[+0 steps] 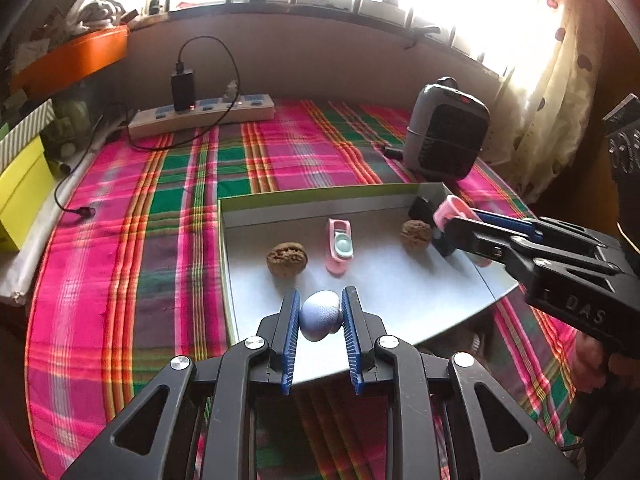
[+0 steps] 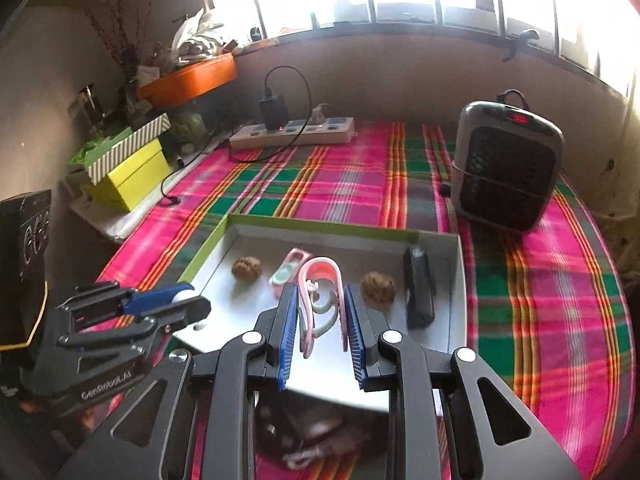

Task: Organize objects
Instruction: 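Carry the pink clip with the right tool while the left tool carries the white item to the tray, then lower both held items into the tray and open both tools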

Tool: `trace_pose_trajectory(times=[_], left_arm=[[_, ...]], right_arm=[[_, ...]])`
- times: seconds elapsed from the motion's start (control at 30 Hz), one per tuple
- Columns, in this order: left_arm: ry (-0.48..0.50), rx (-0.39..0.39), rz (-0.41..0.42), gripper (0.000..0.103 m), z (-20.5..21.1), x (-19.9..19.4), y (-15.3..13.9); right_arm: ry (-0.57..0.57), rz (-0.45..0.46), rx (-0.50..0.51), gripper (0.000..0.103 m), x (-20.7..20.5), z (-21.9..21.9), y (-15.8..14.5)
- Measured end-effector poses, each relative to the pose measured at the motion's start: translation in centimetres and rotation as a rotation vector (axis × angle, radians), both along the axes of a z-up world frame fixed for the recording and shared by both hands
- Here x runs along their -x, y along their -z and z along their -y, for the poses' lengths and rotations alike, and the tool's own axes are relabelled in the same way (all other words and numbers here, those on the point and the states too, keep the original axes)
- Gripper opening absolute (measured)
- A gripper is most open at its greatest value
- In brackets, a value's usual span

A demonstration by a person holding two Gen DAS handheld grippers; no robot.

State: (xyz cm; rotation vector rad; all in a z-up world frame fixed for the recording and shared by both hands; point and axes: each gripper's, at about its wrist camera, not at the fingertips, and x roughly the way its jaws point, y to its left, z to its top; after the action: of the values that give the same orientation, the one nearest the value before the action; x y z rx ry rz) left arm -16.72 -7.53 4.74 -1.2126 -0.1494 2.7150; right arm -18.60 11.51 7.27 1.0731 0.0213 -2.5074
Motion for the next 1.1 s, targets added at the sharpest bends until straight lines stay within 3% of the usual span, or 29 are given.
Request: trace_pose_trajectory(times=[0.6, 1.1], left_arm=[[-0.015, 0.011, 0.063, 0.019, 0.5, 3.4, 2.7], [-0.018, 0.049, 0.057, 0.019, 0.1, 3.8, 3.1]], right_arm=[[0.004, 0.110, -0.027, 0.025, 6.4, 1.9, 3.5], [0.000, 0.131, -0.068, 0.025, 7.3, 2.9, 5.0]])
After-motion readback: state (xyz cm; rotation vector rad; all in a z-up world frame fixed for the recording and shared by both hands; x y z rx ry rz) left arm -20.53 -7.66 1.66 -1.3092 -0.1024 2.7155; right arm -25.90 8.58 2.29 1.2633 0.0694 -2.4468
